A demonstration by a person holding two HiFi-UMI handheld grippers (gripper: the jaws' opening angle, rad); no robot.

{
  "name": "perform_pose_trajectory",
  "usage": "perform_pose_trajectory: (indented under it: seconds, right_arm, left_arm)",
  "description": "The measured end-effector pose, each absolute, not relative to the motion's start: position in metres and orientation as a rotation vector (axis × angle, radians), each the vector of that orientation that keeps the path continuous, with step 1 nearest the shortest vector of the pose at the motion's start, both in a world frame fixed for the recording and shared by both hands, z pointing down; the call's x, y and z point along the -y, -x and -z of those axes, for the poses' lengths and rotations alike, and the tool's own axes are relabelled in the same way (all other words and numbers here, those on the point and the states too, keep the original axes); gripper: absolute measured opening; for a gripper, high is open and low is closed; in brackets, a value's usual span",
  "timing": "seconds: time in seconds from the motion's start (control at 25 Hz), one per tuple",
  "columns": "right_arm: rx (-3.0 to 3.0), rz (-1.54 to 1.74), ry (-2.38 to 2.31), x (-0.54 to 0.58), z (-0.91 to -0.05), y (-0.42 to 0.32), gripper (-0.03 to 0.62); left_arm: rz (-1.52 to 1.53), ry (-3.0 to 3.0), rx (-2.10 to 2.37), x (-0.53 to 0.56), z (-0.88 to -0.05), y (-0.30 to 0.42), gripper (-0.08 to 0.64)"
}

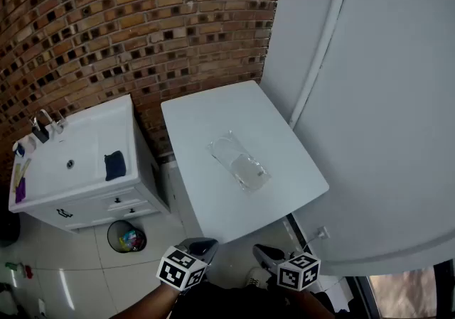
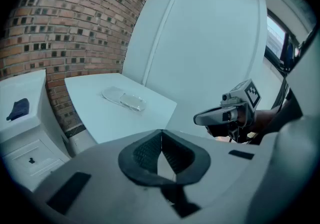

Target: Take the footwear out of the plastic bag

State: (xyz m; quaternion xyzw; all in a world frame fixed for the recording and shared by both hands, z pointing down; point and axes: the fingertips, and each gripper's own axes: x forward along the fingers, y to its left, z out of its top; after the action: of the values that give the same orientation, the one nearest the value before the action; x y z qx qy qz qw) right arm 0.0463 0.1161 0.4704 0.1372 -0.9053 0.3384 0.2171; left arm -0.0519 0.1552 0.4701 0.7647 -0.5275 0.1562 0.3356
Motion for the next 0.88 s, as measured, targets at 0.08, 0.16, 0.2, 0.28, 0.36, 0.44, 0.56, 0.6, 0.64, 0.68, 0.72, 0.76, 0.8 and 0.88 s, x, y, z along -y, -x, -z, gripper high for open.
perform_pose_trajectory:
  seconds: [0.08, 0.16, 0.2, 0.28, 0.36, 0.44, 0.56, 0.6, 0.64, 0.68, 0.72, 0.76, 0.8, 0.88]
  right_arm:
    - [2.506, -0.935, -0.382, -0.117, -0.470, -0.044, 0.003]
    - [2.505, -0.931, -0.385, -0.118, -0.469, -0.041, 0.003]
    - [2.504, -0.927, -0.387, -0.118, -0.468, -0.039, 0.003]
    - [2.502, -0.921, -0.391, -0.118, -0.467, -0.035, 0.003]
    - [2.500, -0.919, -0.400, -0.121, -0.468, -0.030, 0.003]
    - [2.499, -0.918, -0.414, -0.125, -0.469, -0.024, 0.003]
    - [2.494, -0.914, -0.438, -0.133, -0.470, -0.013, 0.003]
    - [2.490, -0.914, -0.445, -0.135, -0.470, -0.009, 0.003]
    - [2.487, -0.913, -0.453, -0.137, -0.471, -0.006, 0.003]
    - [2.484, -0.912, -0.462, -0.140, -0.472, -0.003, 0.003]
    - [2.482, -0.910, -0.471, -0.143, -0.472, 0.000, 0.003]
    - [2.481, -0.906, -0.480, -0.146, -0.473, 0.002, 0.003]
    - [2.478, -0.900, -0.488, -0.148, -0.473, 0.004, 0.003]
    - [2.467, -0.898, -0.503, -0.153, -0.475, 0.006, 0.003]
  left_arm:
    - [-0.403, -1.997, 1.375, -0.156, -0.469, 0.054, 0.008]
    - [-0.398, -2.000, 1.376, -0.157, -0.468, 0.058, 0.008]
    - [-0.394, -2.002, 1.377, -0.157, -0.467, 0.060, 0.008]
    - [-0.389, -2.007, 1.377, -0.157, -0.466, 0.064, 0.008]
    - [-0.389, -2.013, 1.371, -0.159, -0.466, 0.069, 0.008]
    - [-0.390, -2.023, 1.362, -0.163, -0.468, 0.075, 0.008]
    - [-0.386, -2.036, 1.353, -0.169, -0.469, 0.089, 0.008]
    - [-0.385, -2.038, 1.351, -0.171, -0.470, 0.094, 0.008]
    - [-0.384, -2.040, 1.346, -0.172, -0.471, 0.099, 0.008]
    - [-0.383, -2.041, 1.338, -0.174, -0.473, 0.103, 0.008]
    - [-0.383, -2.044, 1.328, -0.176, -0.475, 0.106, 0.008]
    - [-0.385, -2.046, 1.317, -0.178, -0.478, 0.108, 0.008]
    - [-0.387, -2.050, 1.305, -0.179, -0.479, 0.111, 0.008]
    - [-0.390, -2.059, 1.282, -0.181, -0.483, 0.115, 0.008]
